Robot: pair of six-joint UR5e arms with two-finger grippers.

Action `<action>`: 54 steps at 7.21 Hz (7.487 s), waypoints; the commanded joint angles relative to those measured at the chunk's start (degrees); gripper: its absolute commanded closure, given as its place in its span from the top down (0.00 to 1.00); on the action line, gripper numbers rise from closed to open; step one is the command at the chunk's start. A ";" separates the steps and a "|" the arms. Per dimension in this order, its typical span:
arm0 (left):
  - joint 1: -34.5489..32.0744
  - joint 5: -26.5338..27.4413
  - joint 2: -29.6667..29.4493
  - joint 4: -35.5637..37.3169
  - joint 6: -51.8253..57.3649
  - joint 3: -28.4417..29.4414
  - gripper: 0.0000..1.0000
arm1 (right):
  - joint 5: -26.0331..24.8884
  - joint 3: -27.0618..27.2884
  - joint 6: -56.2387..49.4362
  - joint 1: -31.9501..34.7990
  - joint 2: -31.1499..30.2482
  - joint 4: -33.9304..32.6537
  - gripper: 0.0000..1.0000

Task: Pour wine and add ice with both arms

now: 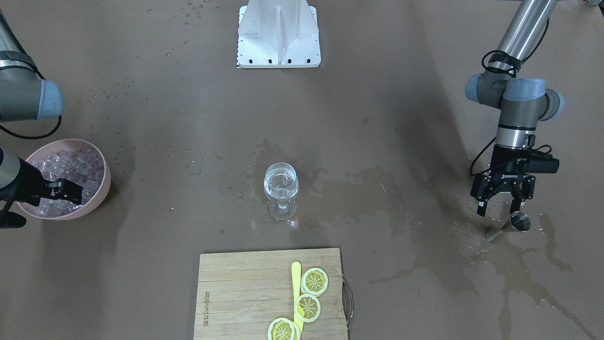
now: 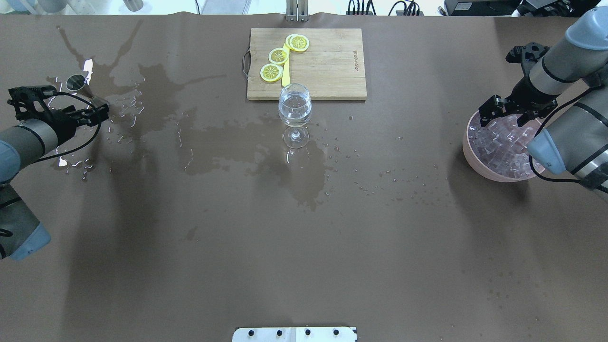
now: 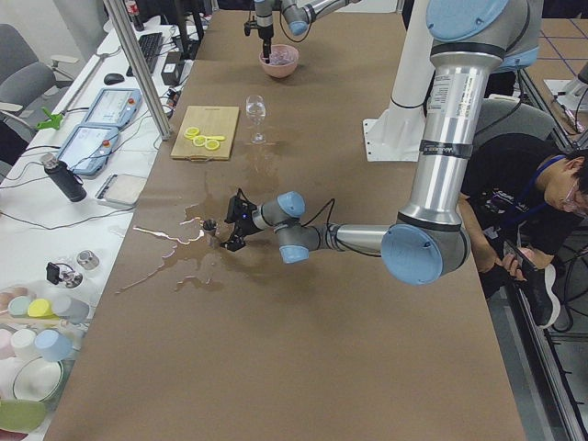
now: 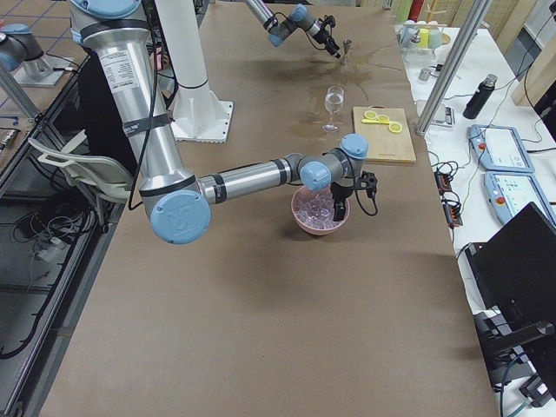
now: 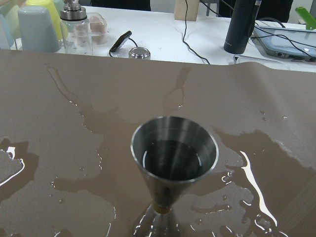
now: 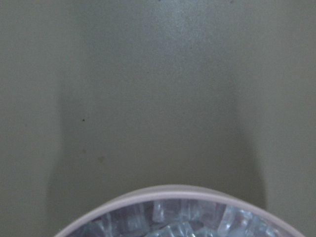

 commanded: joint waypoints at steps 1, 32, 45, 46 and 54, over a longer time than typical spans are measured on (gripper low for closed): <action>0.00 0.00 -0.96 -0.38 0.01 0.60 0.96 | 0.47 -0.67 1.27 -0.41 -0.45 0.60 1.00; -3.07 0.00 -5.63 -3.80 3.26 8.08 0.39 | 3.82 6.89 8.66 0.82 -1.42 0.60 0.00; -3.34 9.29 -5.45 -13.19 2.03 7.55 0.30 | 3.73 6.89 8.57 1.00 -1.42 0.51 0.40; -3.34 11.67 -5.10 -15.38 2.20 7.55 0.30 | 3.73 6.89 8.57 1.00 -1.42 0.51 0.40; -2.46 16.70 -3.96 -11.32 4.30 1.78 0.27 | 3.11 6.89 8.39 0.82 -1.51 0.95 0.54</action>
